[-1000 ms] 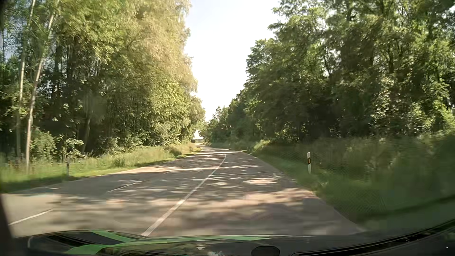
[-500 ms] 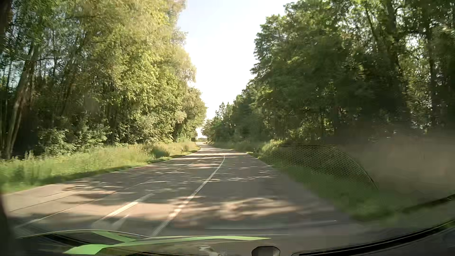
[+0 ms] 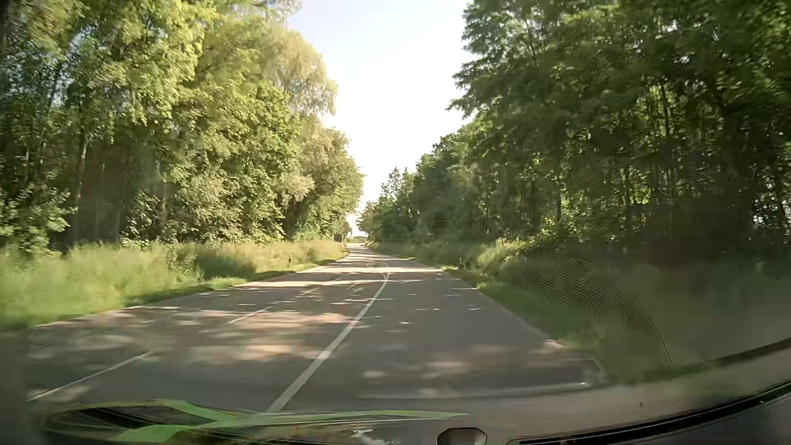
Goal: Follow the waypoints while adhering to traffic rules and regulations
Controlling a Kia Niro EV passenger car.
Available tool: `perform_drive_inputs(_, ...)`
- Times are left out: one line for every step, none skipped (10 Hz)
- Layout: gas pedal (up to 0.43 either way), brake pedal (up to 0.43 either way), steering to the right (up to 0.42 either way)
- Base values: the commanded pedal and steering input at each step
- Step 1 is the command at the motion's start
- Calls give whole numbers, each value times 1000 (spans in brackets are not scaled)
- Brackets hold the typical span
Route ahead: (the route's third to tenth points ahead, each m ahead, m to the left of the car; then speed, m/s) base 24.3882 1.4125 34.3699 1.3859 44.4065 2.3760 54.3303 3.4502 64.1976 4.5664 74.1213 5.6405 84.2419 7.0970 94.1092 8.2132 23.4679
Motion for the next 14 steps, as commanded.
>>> perform_drive_inputs(319, 0, -11)
perform_drive_inputs(319, 0, -11)
perform_drive_inputs(319, 0, -11)
perform_drive_inputs(311, 0, -12)
perform_drive_inputs(287, 0, -12)
perform_drive_inputs(287, 0, -13)
perform_drive_inputs(287, 0, -13)
perform_drive_inputs(287, 0, -13)
perform_drive_inputs(299, 0, -13)
perform_drive_inputs(311, 0, -13)
perform_drive_inputs(319, 0, -13)
perform_drive_inputs(331, 0, -13)
perform_drive_inputs(331, 0, -13)
perform_drive_inputs(331, 0, -14)
